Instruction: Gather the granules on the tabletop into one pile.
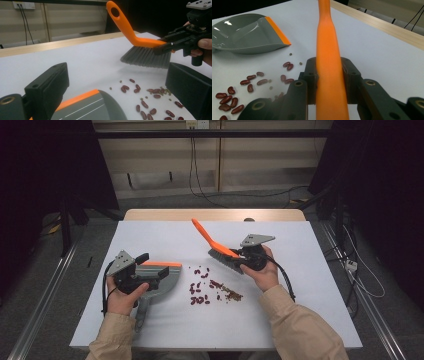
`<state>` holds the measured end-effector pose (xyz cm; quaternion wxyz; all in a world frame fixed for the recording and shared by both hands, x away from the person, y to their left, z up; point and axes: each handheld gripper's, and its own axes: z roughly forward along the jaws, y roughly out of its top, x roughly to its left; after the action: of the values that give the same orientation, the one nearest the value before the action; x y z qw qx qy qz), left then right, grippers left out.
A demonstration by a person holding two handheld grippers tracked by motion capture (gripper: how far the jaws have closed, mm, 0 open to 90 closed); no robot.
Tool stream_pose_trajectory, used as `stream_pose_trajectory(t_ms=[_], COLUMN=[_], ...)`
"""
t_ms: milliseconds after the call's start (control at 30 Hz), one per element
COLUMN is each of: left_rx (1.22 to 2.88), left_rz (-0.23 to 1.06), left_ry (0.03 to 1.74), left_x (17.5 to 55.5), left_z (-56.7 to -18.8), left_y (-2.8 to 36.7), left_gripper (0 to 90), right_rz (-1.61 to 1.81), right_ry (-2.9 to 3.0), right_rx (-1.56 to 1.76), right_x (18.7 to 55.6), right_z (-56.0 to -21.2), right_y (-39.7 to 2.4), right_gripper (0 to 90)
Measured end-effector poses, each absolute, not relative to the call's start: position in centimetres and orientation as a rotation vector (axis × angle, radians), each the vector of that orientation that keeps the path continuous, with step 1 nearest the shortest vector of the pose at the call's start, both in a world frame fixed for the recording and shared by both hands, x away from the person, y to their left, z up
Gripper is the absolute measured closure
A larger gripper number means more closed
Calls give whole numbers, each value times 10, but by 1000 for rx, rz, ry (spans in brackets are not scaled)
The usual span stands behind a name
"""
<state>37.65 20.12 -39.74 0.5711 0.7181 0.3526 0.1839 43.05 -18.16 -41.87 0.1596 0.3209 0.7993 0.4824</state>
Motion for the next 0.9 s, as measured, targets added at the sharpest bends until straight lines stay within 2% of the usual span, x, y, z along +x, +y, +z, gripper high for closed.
stream_pose_trajectory(t_ms=[500,900], left_rx=[1681,1678], left_rz=[431,439], left_ry=[834,849], left_x=[375,377], left_z=[-398,-399], left_y=[203,207], left_gripper=[51,51], right_rz=[1331,1336], right_ry=[2316,2360], right_rx=[866,732], right_x=[451,469], right_z=[-428,-434], right_y=[-173,-145], right_gripper=[705,705])
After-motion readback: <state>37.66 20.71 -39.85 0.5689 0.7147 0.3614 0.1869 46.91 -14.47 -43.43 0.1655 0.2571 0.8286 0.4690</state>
